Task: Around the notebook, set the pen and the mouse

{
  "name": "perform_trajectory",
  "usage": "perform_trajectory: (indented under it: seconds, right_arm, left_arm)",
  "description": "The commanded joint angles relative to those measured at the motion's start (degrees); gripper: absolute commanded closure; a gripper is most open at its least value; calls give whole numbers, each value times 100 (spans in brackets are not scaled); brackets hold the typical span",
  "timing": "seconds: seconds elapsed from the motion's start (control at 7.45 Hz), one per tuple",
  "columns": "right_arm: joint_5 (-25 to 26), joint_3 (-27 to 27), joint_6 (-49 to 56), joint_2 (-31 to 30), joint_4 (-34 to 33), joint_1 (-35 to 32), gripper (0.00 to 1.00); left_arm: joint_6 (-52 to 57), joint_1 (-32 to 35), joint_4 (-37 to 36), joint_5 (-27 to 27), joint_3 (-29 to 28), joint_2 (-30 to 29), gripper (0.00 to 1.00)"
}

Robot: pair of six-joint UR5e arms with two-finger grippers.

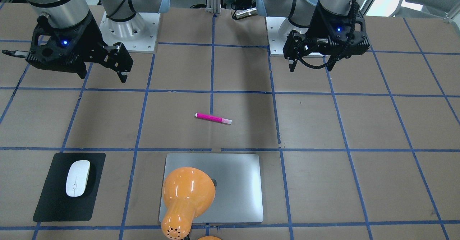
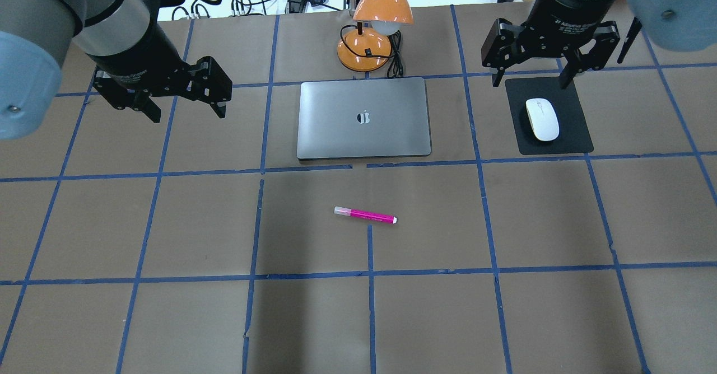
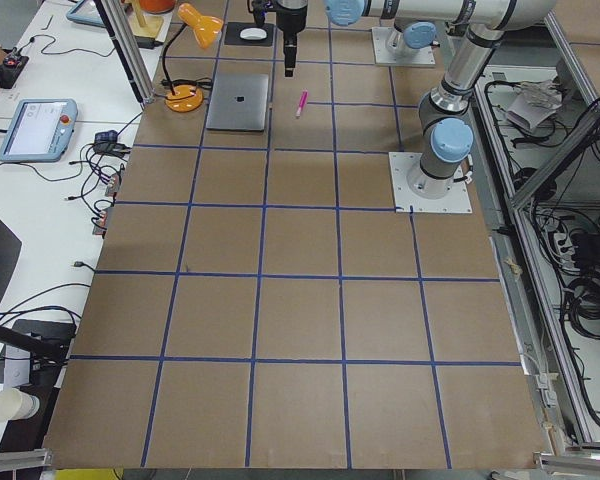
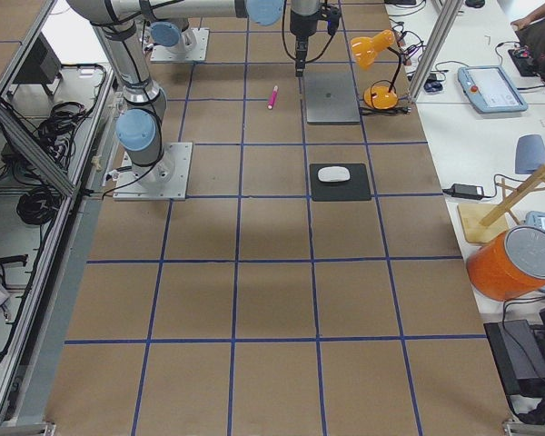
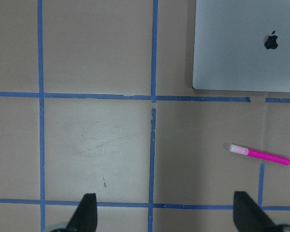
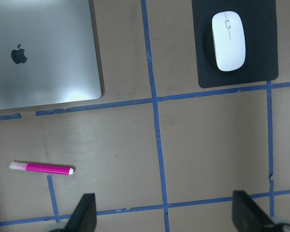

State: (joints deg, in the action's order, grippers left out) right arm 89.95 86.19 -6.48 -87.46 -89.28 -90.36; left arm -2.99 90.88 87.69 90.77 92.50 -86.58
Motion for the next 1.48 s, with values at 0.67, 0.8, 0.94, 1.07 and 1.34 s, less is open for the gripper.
perform_trajectory:
  seconds: [0.67,0.8,0.94,1.07,1.34]
  right_arm:
    - [84,38,41,54,25,54,0]
    - [75,64,50,98,-36,80,0]
    - [58,64,59,107,-46,133,0]
    - [66,64,59,176,-37,177,0]
    - [136,64,68,212,-46,221,0]
  left_arm:
    - [-44,44,64,-7,5,-43,0]
    - [-44,44,64,2,5,-34,0]
    - [-44,44,64,-7,-4,-17,0]
    - [-44,44,81,-7,14,45,0]
    - [-44,53,116,-7,5,80,0]
